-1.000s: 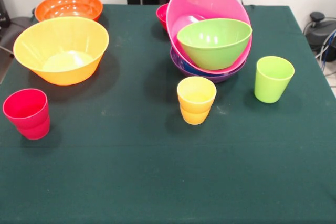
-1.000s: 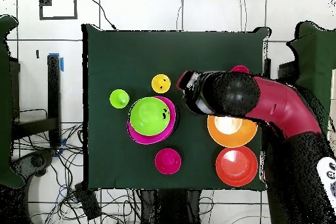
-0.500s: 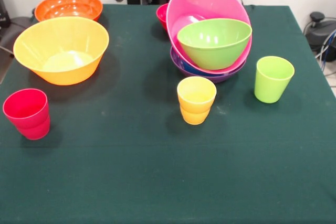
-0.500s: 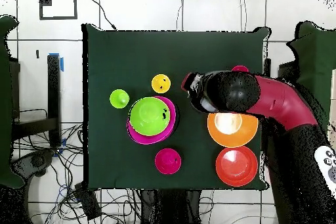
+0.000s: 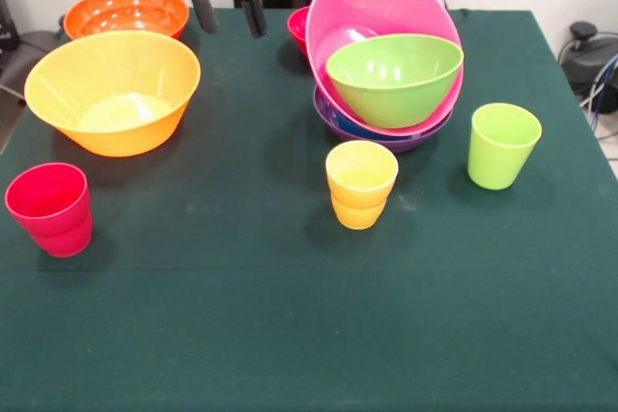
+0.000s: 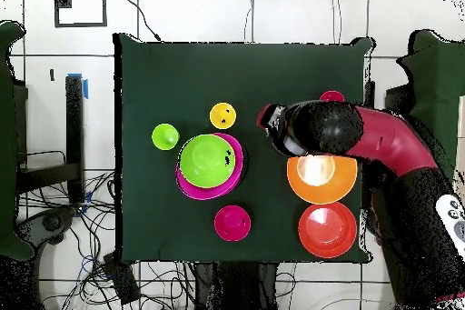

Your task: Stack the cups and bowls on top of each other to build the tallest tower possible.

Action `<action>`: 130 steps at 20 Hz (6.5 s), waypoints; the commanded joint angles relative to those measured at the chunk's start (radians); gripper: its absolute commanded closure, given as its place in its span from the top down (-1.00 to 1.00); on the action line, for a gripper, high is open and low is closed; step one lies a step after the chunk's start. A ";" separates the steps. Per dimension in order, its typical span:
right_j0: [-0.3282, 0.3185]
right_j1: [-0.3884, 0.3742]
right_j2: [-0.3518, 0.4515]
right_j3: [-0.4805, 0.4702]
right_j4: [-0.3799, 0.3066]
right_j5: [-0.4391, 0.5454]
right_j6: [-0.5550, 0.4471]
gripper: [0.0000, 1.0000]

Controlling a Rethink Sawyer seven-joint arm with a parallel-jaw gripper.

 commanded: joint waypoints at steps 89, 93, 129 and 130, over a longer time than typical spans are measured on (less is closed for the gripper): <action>-0.038 0.186 -0.020 0.057 -0.323 -0.211 -0.092 1.00; -0.030 0.199 -0.042 0.053 -0.345 -0.244 -0.090 1.00; -0.042 0.107 -0.046 0.081 -0.278 -0.126 -0.162 1.00; -0.043 0.100 -0.045 0.084 -0.275 -0.121 -0.163 1.00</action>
